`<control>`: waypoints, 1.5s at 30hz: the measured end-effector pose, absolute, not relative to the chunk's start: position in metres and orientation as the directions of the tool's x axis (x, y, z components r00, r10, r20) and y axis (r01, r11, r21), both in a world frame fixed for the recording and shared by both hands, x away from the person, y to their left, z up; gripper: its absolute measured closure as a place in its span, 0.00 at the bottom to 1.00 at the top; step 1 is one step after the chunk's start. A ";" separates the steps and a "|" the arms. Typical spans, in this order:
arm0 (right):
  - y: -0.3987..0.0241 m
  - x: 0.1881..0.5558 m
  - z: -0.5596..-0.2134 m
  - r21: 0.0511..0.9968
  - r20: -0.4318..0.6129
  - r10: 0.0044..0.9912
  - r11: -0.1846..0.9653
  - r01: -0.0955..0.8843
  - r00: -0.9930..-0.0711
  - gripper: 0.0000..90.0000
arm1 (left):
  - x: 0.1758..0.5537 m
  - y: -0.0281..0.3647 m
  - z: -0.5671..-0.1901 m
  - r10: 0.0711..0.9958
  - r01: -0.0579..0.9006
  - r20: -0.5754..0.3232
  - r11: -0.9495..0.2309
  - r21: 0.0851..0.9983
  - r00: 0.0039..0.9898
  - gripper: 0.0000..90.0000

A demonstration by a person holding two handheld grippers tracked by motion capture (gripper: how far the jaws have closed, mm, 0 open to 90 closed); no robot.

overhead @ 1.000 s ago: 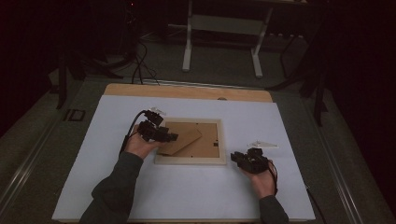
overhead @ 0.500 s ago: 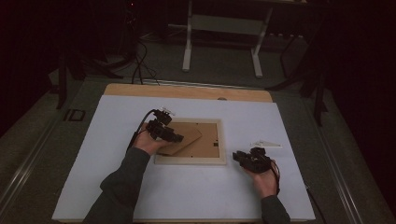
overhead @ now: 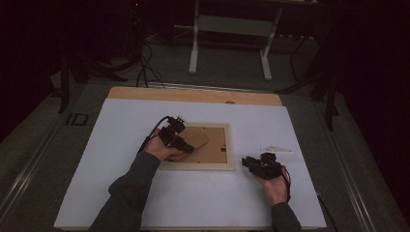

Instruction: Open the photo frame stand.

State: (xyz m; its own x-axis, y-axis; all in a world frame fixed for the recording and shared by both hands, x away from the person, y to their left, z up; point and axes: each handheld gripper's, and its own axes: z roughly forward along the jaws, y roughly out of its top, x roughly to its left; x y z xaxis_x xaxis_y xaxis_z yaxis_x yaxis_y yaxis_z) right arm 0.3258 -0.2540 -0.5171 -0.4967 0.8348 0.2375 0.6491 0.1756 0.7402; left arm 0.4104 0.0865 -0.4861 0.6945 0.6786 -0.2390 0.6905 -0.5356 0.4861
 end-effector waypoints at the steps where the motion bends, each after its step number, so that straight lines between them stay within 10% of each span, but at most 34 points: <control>1: -0.254 0.326 -0.517 0.739 0.237 0.835 0.177 0.650 -0.497 0.80 | 0.411 0.085 -0.487 0.679 0.692 -0.239 -0.537 0.482 0.694 0.39; 45: -0.248 0.335 -0.502 0.755 0.219 0.826 0.194 0.627 -0.520 0.78 | 0.394 0.073 -0.495 0.658 0.586 -0.050 -0.630 0.509 0.751 0.43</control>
